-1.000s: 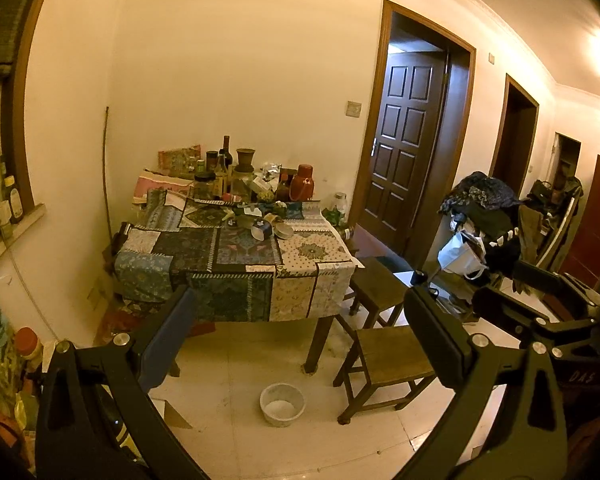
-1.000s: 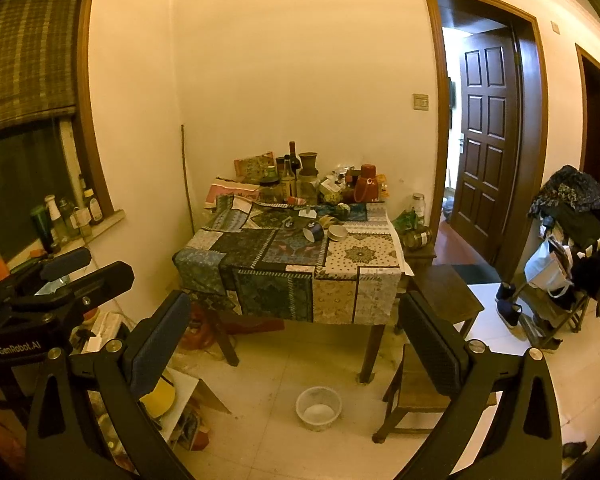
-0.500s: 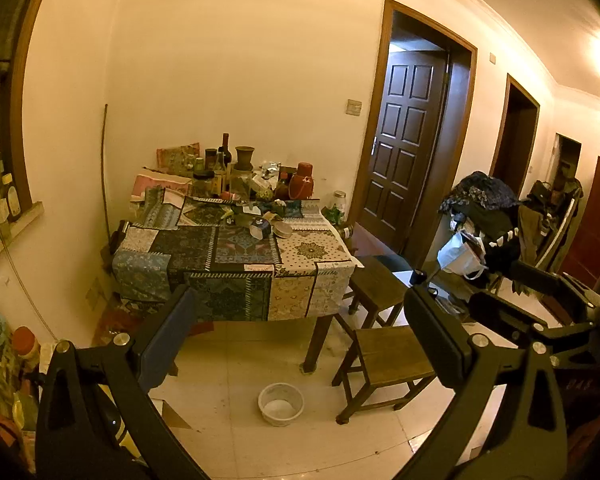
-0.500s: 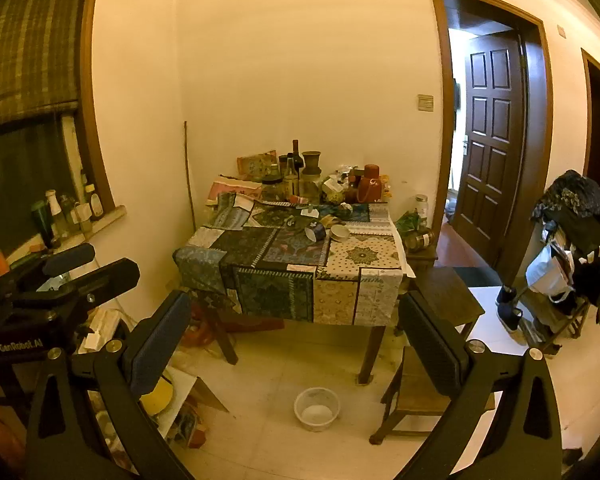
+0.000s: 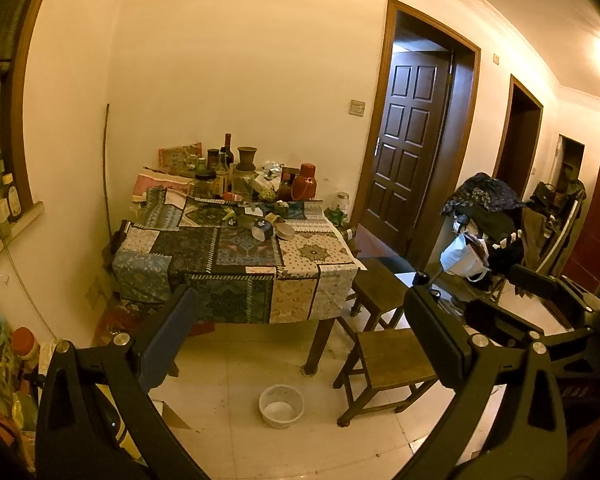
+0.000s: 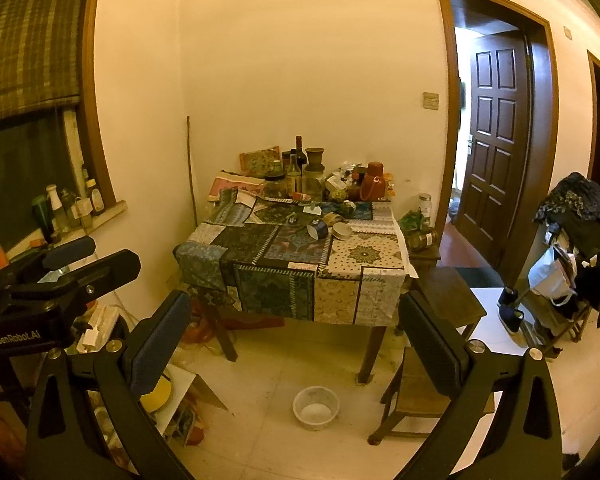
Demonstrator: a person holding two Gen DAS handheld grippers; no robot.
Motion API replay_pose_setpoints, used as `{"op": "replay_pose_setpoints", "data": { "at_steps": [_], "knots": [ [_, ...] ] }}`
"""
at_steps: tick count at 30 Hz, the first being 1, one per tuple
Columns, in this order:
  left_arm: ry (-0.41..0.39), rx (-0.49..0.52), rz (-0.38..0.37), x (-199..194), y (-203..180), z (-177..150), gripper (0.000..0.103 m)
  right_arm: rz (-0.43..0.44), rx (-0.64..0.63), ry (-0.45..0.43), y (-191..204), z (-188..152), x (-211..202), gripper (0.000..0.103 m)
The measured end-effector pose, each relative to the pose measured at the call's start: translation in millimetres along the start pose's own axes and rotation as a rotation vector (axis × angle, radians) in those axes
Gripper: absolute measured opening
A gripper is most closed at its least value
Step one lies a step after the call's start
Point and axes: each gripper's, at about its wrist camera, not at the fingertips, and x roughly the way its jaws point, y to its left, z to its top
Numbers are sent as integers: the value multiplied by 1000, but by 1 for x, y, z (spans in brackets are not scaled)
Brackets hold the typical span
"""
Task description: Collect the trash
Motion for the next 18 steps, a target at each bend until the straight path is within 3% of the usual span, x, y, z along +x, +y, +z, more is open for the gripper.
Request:
{"op": "replay_pose_setpoints", "data": {
  "at_steps": [1,8,9,18],
  "knots": [
    [1,0,-2,0,13,2,103,1,-1,1,0,0,1,103],
    [2,4,3,6,-1,2,103,0,-2,1,0,2,3,103],
    [-1,0,0,2,14,3,103,2,-2,1,-1,2,4,103],
    [0,4,19,17,0,10,103,13,2,4,-18,10,12,103]
  ]
}}
